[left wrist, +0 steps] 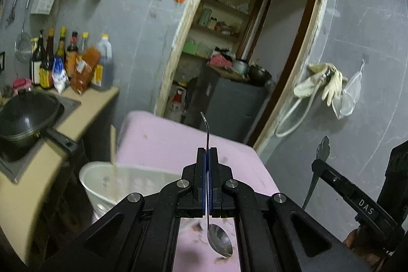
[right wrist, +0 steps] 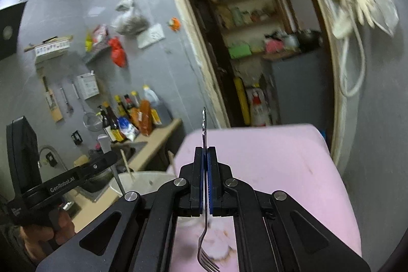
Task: Organize utensils
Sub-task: 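Carry the spoon and fork over the caddy and open both tools to drop them in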
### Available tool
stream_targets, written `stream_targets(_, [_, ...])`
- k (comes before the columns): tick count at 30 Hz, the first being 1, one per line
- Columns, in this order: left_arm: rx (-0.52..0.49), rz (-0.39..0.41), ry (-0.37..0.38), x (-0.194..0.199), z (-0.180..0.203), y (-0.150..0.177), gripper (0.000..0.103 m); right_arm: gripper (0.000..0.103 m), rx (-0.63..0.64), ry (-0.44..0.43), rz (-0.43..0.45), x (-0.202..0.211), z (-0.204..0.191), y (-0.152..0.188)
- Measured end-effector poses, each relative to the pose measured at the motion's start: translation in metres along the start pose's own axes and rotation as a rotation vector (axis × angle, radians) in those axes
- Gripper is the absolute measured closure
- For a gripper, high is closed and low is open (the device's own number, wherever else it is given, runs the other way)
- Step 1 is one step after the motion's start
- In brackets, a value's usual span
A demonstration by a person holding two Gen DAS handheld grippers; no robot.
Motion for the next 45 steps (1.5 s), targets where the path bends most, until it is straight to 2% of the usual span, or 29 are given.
stream_targets(8, [-0.014,0.103,-0.028,0.018,-0.047,-0.061,0.103,0.102,0.01,-0.091,0.105,-0.039,-0.048,-0.035])
stream_targets(14, [-0.008,0.142,-0.084,0.019,-0.086,-0.083,0.103,0.102,0.015,-0.129,0.17,-0.065,-0.071,-0.049])
stream_targets(18, [-0.005,0.136,-0.13,0.008,-0.11,-0.077,0.103,0.102,0.015,-0.121,0.169,-0.086,-0.074,-0.042])
stream_targets(23, [0.0,0.118,-0.162,-0.011,-0.127,-0.061,0.103,0.102,0.02,-0.095,0.127,-0.108,-0.069,-0.02])
stream_targets(36, [-0.126,0.094,-0.215,-0.041,-0.125,-0.012,0.103,0.1,0.02,-0.086,0.042,-0.133,-0.067,0.018])
stream_targets(45, [-0.035,-0.016,-0.171,-0.044,-0.133,0.004,0.102,0.098,0.012,-0.109,-0.019,-0.131,-0.068,0.029])
Point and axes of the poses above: each gripper's, at about its wrist camera, not at the fingertips, and x roughly against the way its jaws point, z to its right, y to its underside, the point moved 7 cm from there along -x, roughly the way its jaws point, and after that the axes turned 9 degrees about x, right-handed, at the moved point
